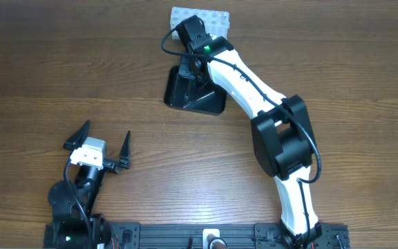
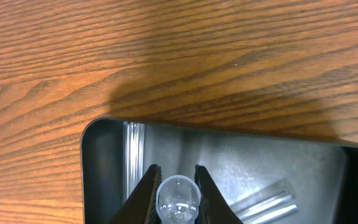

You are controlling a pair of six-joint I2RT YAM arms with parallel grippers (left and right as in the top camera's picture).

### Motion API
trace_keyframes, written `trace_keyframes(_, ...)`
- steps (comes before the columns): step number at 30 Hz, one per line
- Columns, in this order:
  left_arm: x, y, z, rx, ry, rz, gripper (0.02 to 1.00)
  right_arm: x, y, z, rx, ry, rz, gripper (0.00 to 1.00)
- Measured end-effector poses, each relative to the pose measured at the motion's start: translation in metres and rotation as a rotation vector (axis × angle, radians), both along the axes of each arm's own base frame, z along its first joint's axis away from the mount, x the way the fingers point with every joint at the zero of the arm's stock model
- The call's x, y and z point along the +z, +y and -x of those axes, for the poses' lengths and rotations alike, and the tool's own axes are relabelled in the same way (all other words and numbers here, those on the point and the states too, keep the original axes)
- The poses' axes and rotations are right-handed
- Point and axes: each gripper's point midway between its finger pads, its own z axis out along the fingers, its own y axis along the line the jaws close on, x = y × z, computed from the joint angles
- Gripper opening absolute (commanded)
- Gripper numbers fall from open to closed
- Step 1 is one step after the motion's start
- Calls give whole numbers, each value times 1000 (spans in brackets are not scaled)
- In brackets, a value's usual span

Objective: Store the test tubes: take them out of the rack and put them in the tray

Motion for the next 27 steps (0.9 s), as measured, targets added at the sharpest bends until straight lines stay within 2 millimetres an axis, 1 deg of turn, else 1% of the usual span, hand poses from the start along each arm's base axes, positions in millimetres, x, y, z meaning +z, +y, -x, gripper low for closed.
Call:
trace_keyframes(3,0,0,0,0,0,0,998,-7,2,0,-11,15,-11,172)
trace_keyframes(7,0,0,0,0,0,0,1000,-16,2,1,-15,28,-5,292)
trace_keyframes(10,0,0,0,0,0,0,1000,-25,1,2,-22,44,2,336)
trace_keyframes(13,0,0,0,0,0,0,1000,-24,3,-2,-22,29,-8,397)
trace_keyframes(17,0,0,0,0,0,0,998,-23,3,-3,-21,23,-5,446)
trace_keyframes(20,0,0,0,0,0,0,1000,-17,1,-3,-2,8,12,478)
trace_keyframes(22,0,0,0,0,0,0,1000,1,-2,-3,23,-25,24,529)
trace_keyframes(23,0,0,0,0,0,0,1000,17,-4,-5,41,-60,39,610)
trace_keyframes(24,0,0,0,0,0,0,1000,43,-8,-8,60,-123,50,663)
trace_keyframes(25,0,0,0,0,0,0,1000,71,-14,-13,82,-202,79,689)
trace_keyframes(27,0,0,0,0,0,0,1000,105,-22,-21,102,-310,127,711)
